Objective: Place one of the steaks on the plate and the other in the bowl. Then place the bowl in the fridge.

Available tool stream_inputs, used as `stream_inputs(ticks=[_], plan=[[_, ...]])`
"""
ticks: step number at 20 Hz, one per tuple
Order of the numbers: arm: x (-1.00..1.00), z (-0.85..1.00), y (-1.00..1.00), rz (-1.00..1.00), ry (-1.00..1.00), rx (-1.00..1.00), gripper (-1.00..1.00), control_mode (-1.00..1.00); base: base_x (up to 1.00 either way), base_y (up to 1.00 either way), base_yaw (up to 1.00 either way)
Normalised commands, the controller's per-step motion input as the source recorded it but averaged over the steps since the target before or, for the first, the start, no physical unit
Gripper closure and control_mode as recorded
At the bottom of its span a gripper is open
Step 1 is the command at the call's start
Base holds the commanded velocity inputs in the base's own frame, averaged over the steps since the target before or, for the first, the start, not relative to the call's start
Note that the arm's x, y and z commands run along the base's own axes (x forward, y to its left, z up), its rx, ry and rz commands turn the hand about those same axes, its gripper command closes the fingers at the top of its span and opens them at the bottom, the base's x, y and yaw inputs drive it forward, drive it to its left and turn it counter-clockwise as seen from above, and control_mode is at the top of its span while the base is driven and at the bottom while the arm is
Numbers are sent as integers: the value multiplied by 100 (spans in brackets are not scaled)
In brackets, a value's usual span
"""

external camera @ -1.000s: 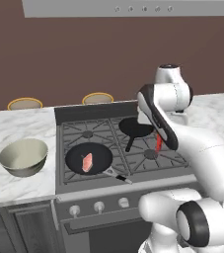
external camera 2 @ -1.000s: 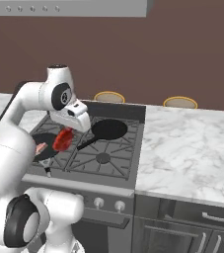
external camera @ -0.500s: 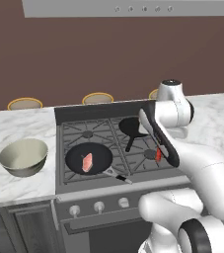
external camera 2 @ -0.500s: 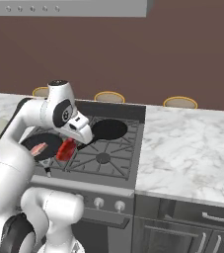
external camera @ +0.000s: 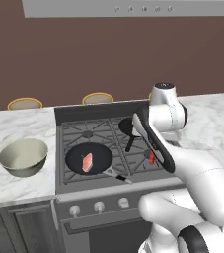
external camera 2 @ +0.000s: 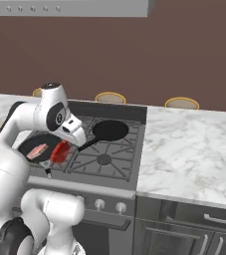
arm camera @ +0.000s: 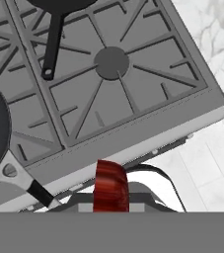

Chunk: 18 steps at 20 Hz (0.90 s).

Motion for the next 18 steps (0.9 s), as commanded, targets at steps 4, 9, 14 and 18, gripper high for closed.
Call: stream_inputs(ticks=[4, 9, 14, 18], plan=[[-8, 0, 36, 0, 0, 0, 100, 100, -6, 19, 0], [0, 0, 0, 0, 0, 0, 100, 100, -15, 90, 0], [0, 0, 0, 0, 0, 0, 100, 100, 0, 99, 0], [0, 0, 0, 0, 0, 0, 100, 100, 0, 87, 0]])
